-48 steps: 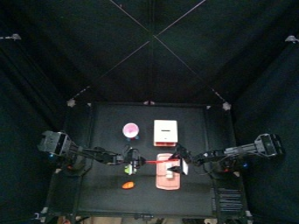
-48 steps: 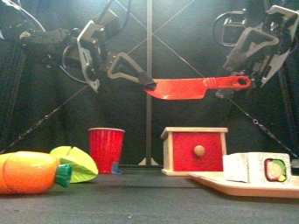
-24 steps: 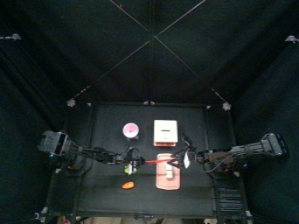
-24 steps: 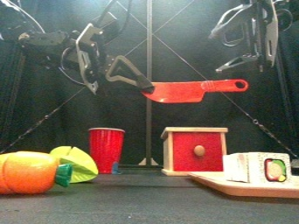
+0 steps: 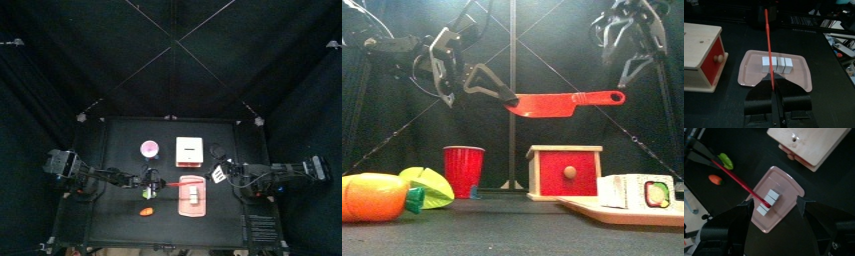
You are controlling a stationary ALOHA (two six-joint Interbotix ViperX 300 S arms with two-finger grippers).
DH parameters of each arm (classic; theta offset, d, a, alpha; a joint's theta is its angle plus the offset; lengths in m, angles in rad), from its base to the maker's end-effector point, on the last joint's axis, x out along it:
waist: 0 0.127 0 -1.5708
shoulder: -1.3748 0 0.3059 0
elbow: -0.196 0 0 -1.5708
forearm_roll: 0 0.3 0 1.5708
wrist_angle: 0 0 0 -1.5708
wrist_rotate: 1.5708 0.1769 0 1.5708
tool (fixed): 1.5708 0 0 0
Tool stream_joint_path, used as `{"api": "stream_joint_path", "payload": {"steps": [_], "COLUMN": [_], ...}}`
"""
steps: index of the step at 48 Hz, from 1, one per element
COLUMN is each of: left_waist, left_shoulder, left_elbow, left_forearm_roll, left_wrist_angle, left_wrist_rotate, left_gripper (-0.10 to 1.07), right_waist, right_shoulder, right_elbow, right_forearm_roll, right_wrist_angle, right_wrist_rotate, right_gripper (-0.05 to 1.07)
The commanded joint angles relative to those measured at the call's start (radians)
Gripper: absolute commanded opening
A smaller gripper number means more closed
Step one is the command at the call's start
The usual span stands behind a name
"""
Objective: Reorient grip
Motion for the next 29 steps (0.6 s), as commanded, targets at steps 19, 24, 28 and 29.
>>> {"api": "stream_joint_path", "payload": {"steps": [19,24,28,29], "left_waist": [0.018,0.018,0.018,0.018], "left_shoulder": [-0.003,-0.003,-0.003,-0.003], "left_elbow": [-0.014,-0.012,-0.012,-0.012], "left_forearm_roll": [0.006,0.009,0.012,0.014], "left_wrist_angle": [-0.005,-0.005,-0.005,-0.005], "left_wrist_rotate": [0.003,0.003,0.003,0.003], "left_gripper": [0.30,0.30,0.30,0.30], "right_waist": [-0.276,-0.249,-0.212,-0.204], "right_shoulder": [0.066,0.063,0.066,0.069], "right_elbow": [0.106,0.132,0.150,0.155], "right_forearm_roll": [0.660,0.703,0.707,0.704], "right_wrist_angle": [-0.219,-0.293,-0.327,-0.334], "right_wrist_rotate": [-0.950,-1.086,-1.121,-1.127], "right_gripper": [0.97,0.97,0.97,0.97]}}
